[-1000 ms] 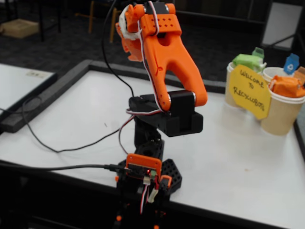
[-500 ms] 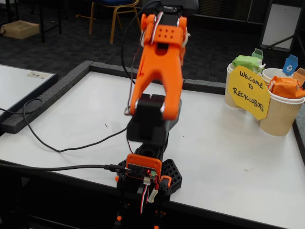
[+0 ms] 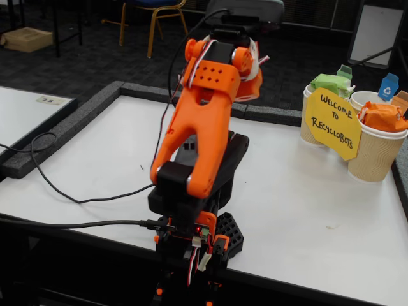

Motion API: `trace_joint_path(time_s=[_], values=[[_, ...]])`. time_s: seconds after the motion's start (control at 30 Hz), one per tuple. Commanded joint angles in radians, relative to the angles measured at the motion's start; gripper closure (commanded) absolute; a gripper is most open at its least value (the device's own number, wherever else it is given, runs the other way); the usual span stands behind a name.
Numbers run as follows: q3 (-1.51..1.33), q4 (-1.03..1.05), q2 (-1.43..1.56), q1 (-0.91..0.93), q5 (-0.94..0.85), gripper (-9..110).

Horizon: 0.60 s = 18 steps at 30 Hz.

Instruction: Sort rubbish by color.

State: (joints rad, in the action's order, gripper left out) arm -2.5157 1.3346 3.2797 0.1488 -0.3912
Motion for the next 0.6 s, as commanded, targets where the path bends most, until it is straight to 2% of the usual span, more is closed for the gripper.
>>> trace_joint_path(time_s=[0.0, 0.33, 0.57], values=[[0.011, -0.025, 0.008, 0.083, 0.018, 101], [-0.034, -0.049, 0.009, 0.373, 0.018, 101], [-0.052, -0.063, 0.009, 0.419, 0.018, 101]])
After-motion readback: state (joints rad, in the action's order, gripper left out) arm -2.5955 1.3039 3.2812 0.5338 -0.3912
